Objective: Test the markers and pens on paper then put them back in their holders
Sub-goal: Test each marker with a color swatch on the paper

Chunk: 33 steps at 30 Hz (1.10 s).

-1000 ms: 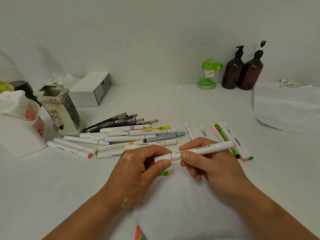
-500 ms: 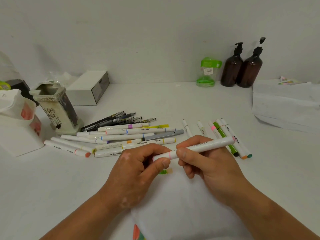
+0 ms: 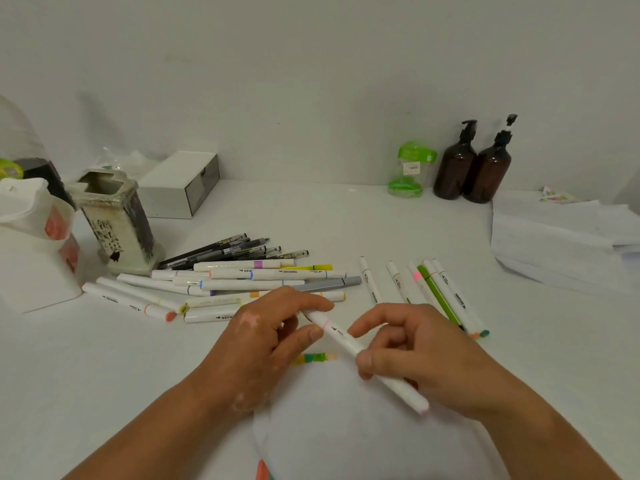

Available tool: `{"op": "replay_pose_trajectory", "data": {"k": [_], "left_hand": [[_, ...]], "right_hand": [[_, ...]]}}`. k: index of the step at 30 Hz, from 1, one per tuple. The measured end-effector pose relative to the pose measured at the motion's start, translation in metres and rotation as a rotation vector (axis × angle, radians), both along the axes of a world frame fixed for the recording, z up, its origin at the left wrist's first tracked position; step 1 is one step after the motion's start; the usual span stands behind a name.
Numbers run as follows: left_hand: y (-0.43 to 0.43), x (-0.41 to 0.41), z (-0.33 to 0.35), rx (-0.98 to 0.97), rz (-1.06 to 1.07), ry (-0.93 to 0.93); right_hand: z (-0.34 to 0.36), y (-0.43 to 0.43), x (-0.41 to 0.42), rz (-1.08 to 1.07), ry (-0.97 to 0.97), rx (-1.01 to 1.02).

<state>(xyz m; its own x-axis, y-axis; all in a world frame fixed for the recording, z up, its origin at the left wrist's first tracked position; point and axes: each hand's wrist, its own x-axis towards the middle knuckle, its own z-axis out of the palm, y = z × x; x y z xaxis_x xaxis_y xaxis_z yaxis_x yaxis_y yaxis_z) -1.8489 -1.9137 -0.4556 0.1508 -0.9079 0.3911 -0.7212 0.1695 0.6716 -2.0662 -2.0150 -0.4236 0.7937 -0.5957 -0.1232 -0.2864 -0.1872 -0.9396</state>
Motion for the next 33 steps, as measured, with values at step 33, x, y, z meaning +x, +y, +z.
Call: {"op": "replay_pose_trajectory", "data": {"k": [33], "left_hand": [[-0.002,0.014,-0.001,0.128,0.012,0.157]], "right_hand": [[-0.018,-0.034,0.1,-0.09,0.493,-1.044]]}}
